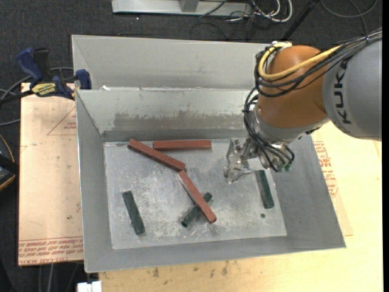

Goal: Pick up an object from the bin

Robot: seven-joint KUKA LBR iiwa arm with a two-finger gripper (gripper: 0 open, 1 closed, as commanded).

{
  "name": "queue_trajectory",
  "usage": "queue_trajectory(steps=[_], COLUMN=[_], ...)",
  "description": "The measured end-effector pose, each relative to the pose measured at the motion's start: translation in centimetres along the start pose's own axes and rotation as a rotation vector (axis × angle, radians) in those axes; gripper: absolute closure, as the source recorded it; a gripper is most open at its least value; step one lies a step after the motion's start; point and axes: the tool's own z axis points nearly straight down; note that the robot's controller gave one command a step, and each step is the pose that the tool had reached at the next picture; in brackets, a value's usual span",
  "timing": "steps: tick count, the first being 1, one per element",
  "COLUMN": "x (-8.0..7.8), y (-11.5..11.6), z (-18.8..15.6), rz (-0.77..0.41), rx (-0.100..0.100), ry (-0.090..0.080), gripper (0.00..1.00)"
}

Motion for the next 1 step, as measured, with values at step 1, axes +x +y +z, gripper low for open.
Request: queue_trajectory(steps=[1], x=[-0.39], y=[-0.36], z=[1.93], rz=[-0.026], rx=[0.000], ry=[-0.002], gripper=[0.00])
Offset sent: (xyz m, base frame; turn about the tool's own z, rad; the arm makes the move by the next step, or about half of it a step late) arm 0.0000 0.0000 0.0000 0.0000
